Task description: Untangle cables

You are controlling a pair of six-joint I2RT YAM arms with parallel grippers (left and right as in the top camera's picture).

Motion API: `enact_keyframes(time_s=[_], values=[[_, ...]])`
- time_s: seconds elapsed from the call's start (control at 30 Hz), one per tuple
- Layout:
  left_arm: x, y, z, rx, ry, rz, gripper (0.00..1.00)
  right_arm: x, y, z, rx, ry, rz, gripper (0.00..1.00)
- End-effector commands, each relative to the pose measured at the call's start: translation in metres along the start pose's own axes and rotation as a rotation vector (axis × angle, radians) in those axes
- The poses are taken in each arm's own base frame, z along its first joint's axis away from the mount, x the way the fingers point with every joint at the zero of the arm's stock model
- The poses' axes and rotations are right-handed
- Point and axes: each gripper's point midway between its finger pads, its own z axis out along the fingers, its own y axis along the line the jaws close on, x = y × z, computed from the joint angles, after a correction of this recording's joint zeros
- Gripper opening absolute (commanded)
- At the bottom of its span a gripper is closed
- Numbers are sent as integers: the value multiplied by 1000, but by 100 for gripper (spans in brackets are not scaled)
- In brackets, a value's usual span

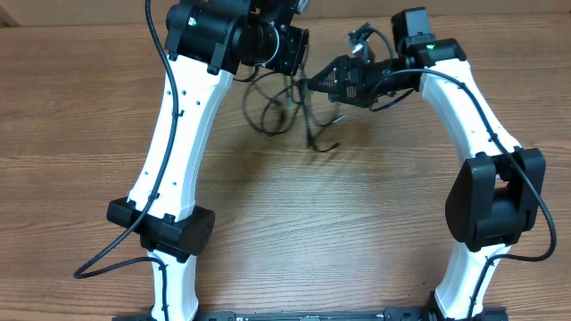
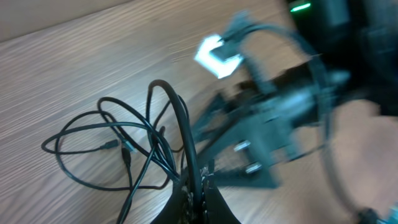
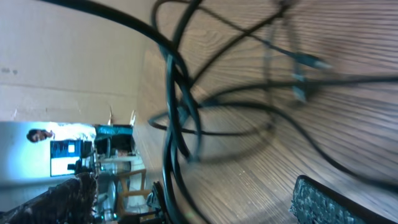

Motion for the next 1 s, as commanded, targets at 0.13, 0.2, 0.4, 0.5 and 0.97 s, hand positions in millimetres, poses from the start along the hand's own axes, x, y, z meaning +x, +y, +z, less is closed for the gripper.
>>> enact_keyframes(time_s=[0.13,0.2,0.4,0.5,0.97], values=[[-11,-59,-21,337,-52,53,4,-2,-32,25,277,-32,119,100],[-13,-62,-30,333,-72,64,4,-6,-58,20,459,-71,109,100],[-29,-57,-89,262,-207,97,4,-9,-97,-8,719,-126,119,100],[-35,-43,-134,161,-308,82,4,-10,-109,-22,760,-139,147,100],[-8,29,-322,-339,-680,-88,9,-15,-148,-83,813,-216,267,100]])
